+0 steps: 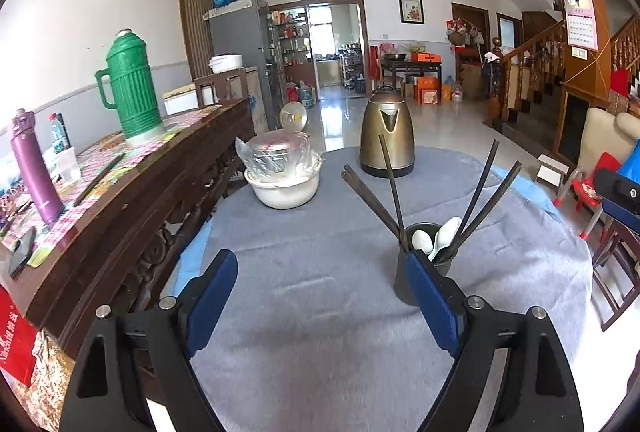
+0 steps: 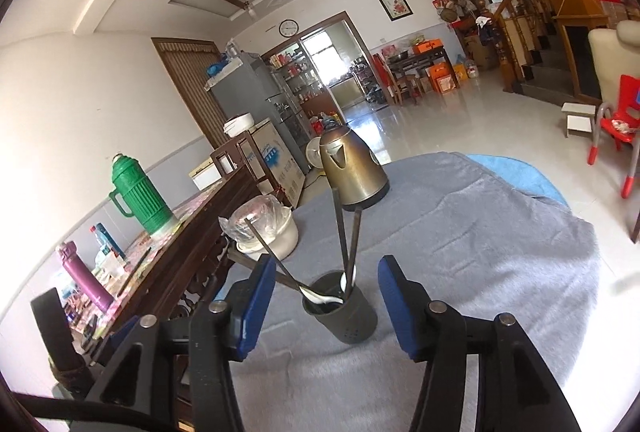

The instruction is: Organize utensils

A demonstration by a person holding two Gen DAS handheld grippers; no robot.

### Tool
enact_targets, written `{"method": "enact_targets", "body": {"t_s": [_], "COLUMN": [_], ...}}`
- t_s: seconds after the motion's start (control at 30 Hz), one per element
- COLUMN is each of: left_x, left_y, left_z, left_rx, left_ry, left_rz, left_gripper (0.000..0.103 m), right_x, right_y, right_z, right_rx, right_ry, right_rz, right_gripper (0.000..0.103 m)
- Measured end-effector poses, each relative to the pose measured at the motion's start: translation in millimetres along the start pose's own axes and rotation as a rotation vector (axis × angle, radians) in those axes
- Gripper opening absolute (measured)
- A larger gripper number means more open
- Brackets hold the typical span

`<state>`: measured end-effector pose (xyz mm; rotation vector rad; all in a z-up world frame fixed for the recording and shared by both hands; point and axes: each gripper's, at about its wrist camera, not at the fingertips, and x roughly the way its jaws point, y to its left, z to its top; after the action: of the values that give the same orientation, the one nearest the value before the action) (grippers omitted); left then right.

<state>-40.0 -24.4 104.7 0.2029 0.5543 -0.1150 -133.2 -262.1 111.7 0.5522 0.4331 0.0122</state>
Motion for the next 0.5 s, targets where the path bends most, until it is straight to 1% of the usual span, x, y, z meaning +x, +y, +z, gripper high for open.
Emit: {"method": "enact_targets", "body": {"t_s": [0.23, 0.5], "left_x": [-30, -59], "left_y": [-6, -10], "left_z": [-7, -8], "left_rx": [0.023, 0.034], "left_ry": [-0.043, -0.089], "left_rz": [0.037, 0.066], "left_gripper": [0.090, 0.092], "right_x": [-27, -47], "right_y": [4, 5], "right_z": [-10, -22], "right_rx": [-0.027, -0.047], "right_ry": [0.003, 0.022], "right_rz": [-0.027, -0.031], "right_gripper": [0.058, 0.058]}}
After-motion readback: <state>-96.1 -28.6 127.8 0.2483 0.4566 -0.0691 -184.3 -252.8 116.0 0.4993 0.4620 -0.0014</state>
